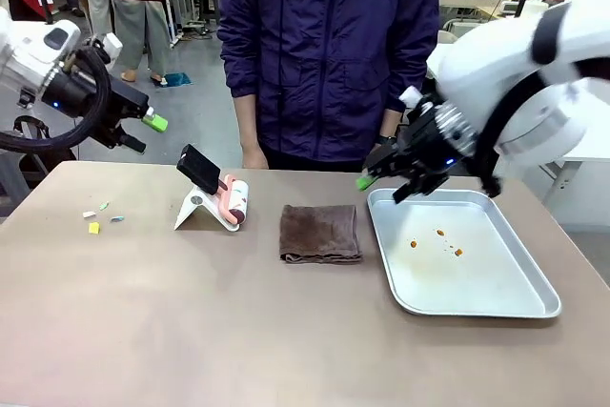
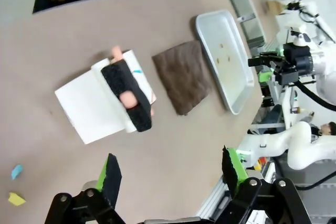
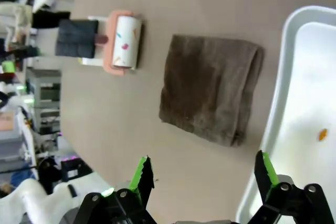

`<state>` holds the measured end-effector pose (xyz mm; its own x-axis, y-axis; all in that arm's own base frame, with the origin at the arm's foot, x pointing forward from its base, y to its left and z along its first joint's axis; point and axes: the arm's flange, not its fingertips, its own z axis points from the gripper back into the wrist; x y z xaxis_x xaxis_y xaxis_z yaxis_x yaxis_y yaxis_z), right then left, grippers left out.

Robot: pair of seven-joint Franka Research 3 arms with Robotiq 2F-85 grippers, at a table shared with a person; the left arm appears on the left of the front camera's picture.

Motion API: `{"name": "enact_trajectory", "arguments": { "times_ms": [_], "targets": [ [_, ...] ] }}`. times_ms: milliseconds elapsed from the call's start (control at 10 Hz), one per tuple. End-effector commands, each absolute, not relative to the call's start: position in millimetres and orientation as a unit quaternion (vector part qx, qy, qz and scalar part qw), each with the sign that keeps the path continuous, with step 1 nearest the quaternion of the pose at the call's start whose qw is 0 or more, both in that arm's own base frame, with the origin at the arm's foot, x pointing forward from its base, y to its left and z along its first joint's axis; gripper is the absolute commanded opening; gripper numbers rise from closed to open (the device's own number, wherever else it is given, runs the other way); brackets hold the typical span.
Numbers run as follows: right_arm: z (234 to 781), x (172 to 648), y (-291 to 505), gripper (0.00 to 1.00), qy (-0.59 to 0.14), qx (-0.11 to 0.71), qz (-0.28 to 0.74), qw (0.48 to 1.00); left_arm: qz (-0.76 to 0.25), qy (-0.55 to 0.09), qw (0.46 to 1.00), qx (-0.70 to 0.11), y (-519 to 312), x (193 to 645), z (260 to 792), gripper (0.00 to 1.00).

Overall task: Clean the surface of the table.
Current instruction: Hold the Lint Roller with your left hand and the towel with your right hand.

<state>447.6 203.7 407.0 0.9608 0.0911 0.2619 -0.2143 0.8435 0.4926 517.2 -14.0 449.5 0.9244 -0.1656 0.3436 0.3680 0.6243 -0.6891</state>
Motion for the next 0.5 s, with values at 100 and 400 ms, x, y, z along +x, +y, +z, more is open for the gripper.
{"name": "enact_trajectory", "arguments": {
  "times_ms": [100,400],
  "targets": [
    [388.3,445.7,239.7,1.00,-0.138,0.248,0.028,0.958,-0.131,-0.081,0.898,-0.411,-27.5,521.3,427.9,1.00],
    [382.6,446.6,242.9,1.00,-0.139,0.225,-0.037,0.964,-0.104,-0.068,0.884,-0.450,-33.2,521.1,415.5,1.00]
  ]
}}
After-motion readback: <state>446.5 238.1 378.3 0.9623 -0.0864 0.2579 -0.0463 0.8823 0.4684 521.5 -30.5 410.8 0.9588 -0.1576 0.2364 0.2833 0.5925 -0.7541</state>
